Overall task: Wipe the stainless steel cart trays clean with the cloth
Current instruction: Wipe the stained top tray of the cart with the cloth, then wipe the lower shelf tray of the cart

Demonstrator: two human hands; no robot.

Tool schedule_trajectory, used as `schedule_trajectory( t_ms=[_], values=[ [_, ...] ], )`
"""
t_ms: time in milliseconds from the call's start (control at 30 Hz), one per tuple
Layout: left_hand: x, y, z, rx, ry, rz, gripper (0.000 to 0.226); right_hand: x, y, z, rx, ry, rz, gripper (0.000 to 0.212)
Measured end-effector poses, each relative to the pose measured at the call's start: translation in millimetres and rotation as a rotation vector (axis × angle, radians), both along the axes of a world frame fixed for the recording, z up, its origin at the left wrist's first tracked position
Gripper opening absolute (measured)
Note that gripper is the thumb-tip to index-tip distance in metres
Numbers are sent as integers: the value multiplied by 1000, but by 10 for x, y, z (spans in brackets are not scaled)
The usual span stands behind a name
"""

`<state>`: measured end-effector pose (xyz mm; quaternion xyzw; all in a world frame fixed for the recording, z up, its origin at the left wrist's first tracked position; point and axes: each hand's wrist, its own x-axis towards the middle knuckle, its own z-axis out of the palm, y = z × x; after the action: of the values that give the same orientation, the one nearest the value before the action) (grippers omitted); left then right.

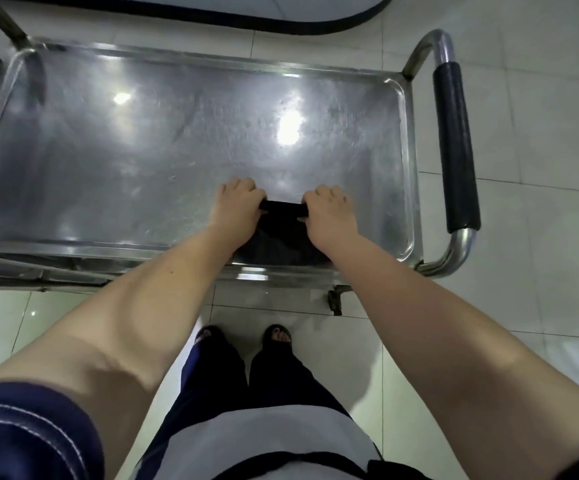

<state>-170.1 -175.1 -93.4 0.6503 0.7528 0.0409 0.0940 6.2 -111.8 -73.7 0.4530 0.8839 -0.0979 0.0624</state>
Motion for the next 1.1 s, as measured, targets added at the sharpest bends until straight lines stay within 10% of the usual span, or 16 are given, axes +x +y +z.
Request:
schedule_trajectory(
  t_ms=[367,600,1100],
  values=[
    [-337,-647,792,451,223,-276,18,-13,-505,838,134,237,45,3],
    [-607,-1726,1181,543,403,-211,19,-387,-1675,1081,283,337,28,35],
    [-1045,-3501,209,324,-6,-124,15,-659,-3427,201,78,154,-34,35]
  ],
)
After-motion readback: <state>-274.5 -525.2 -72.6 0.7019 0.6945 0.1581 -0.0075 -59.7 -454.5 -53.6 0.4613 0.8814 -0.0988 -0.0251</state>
